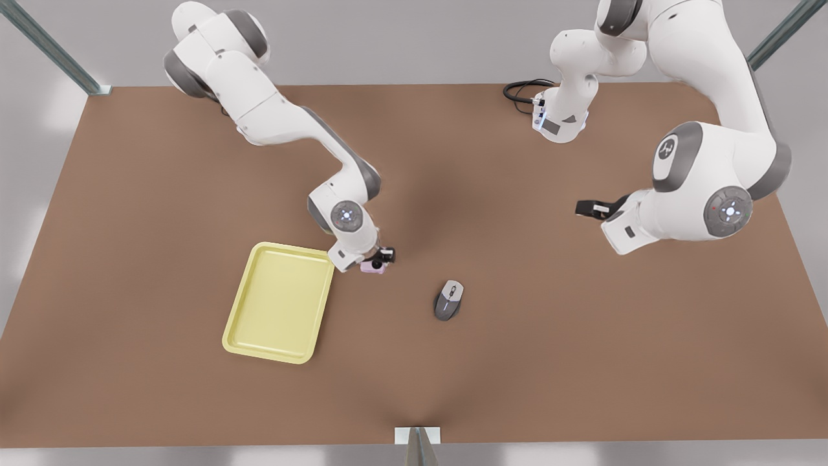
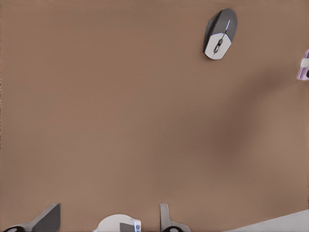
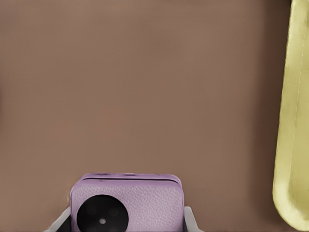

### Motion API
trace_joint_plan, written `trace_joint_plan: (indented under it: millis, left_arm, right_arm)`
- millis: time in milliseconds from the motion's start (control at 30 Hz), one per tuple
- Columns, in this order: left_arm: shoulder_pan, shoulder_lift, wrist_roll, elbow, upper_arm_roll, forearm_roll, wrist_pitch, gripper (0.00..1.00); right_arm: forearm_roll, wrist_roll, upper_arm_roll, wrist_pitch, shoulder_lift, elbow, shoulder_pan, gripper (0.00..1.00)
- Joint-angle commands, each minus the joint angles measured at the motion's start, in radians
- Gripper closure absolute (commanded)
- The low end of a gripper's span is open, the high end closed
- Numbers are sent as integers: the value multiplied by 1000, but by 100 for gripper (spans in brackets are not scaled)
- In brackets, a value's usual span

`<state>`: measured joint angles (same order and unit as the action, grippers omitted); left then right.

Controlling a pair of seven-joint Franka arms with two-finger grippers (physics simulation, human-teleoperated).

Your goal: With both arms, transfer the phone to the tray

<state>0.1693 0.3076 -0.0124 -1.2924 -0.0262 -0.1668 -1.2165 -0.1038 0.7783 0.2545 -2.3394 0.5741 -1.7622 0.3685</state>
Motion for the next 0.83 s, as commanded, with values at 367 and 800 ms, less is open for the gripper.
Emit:
trace_joint_plan:
  millis: [367,800]
  left_arm:
    - [-1,-12,-1,18,-1,116,-23,0]
    - [-1,-19,-3,24,0,136,-8,0]
  right_arm:
    - [101,-702,-322,-75,69,-45,-82,0]
    - [24,-860,-204,779,-402,188,-341,0]
